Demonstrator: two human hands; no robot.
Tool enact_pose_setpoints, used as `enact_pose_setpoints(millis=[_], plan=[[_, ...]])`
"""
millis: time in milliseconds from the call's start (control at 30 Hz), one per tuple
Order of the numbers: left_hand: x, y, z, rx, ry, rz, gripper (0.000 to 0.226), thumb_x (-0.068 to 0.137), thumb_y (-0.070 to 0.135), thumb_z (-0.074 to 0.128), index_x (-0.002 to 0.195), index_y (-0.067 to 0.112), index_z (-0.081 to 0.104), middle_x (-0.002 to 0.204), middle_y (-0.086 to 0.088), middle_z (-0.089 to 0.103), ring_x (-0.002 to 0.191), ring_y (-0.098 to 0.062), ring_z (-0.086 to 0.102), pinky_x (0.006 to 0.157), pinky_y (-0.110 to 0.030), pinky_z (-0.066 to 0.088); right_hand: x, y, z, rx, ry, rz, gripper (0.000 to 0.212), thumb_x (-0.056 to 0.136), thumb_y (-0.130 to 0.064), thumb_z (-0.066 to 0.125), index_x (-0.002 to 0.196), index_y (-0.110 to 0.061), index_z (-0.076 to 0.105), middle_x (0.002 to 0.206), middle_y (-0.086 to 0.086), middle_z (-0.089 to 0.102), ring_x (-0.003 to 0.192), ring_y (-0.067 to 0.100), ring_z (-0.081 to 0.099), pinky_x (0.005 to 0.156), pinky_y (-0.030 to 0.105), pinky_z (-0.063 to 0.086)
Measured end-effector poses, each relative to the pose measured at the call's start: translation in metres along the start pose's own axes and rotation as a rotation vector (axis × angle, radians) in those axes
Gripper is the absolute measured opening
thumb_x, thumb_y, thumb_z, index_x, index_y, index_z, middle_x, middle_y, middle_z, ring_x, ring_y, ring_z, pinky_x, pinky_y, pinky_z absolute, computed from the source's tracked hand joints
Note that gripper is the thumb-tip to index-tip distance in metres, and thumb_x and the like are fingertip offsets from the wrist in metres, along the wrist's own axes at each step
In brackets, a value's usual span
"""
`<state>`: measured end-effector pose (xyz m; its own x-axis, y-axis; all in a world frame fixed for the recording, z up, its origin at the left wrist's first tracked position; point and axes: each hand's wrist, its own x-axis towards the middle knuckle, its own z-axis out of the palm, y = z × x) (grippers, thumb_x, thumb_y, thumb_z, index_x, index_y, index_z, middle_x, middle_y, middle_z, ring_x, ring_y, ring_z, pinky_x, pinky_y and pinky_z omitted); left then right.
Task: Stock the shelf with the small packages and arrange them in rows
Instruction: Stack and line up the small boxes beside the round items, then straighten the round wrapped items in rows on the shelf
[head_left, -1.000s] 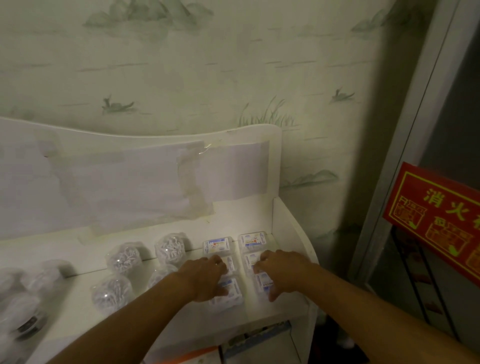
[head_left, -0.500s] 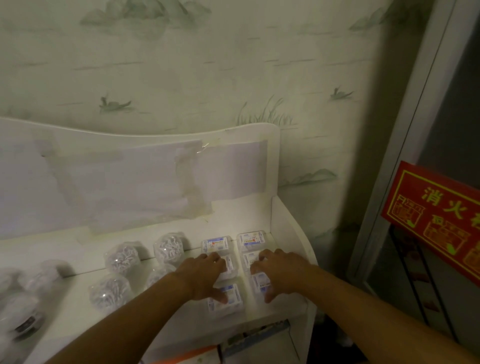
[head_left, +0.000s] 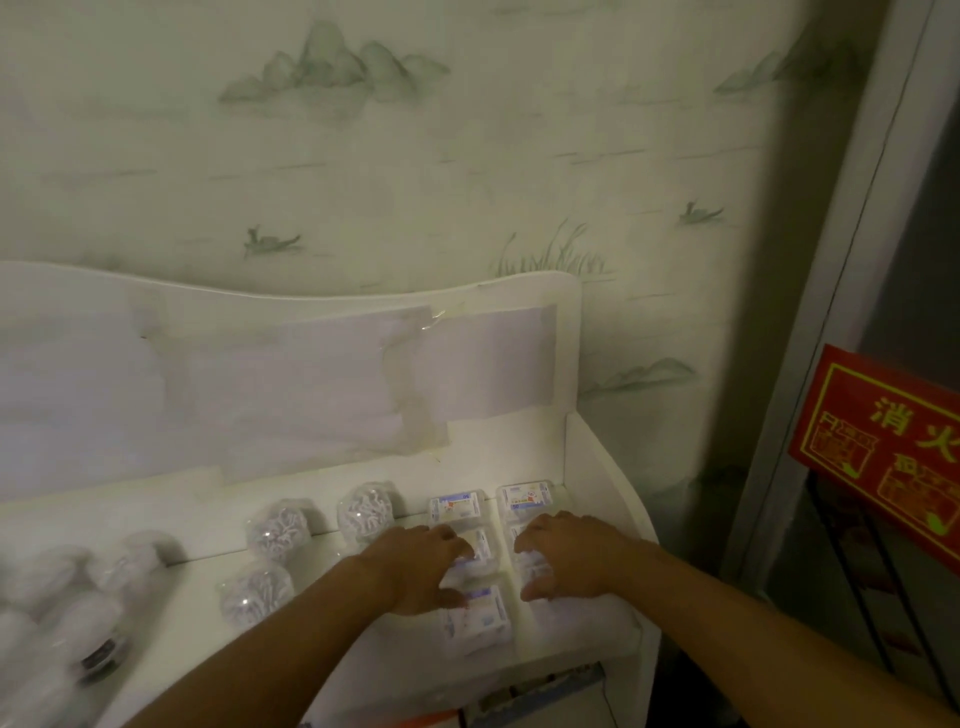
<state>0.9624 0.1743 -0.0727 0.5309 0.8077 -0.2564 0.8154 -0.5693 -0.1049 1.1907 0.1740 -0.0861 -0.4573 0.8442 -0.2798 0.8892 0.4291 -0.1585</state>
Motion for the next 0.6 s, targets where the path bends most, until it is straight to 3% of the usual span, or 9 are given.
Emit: enact_pose_setpoints(millis=[100, 367, 600], plan=[[-0.012, -0.014, -0.013, -0.008, 0.076, -0.042, 0.052, 0.091, 0.052, 0.049, 0.138, 0.033, 0.04, 0.143, 0.004, 0.046, 0.124, -0.02, 0.051, 0.099, -0.04, 0.046, 0.006, -0.003, -0.016, 0.005, 0.013, -0.011, 0.057, 0.092, -0.051, 0.052, 0.142, -0.028, 0.038, 0.149, 0.001, 0.041, 0.133, 0.022, 0.041, 0.11, 0.04, 0.035], [-0.076, -0.094, -0.053, 0.003, 0.135, -0.214, 0.052, 0.092, 0.051, 0.049, 0.14, 0.033, 0.039, 0.147, 0.01, 0.042, 0.126, -0.014, 0.049, 0.102, -0.032, 0.042, 0.022, -0.048, -0.065, -0.059, 0.083, 0.007, 0.068, 0.092, -0.051, 0.053, 0.149, -0.025, 0.027, 0.154, 0.003, 0.035, 0.14, 0.023, 0.033, 0.115, 0.04, 0.029], [-0.138, -0.156, -0.067, 0.005, 0.092, -0.24, 0.057, 0.092, 0.049, 0.05, 0.144, 0.033, 0.033, 0.152, 0.009, 0.035, 0.132, -0.015, 0.043, 0.107, -0.033, 0.037, 0.036, -0.117, -0.1, -0.056, 0.187, -0.004, 0.067, 0.091, -0.049, 0.056, 0.148, -0.026, 0.028, 0.155, 0.001, 0.033, 0.14, 0.022, 0.034, 0.115, 0.04, 0.029]])
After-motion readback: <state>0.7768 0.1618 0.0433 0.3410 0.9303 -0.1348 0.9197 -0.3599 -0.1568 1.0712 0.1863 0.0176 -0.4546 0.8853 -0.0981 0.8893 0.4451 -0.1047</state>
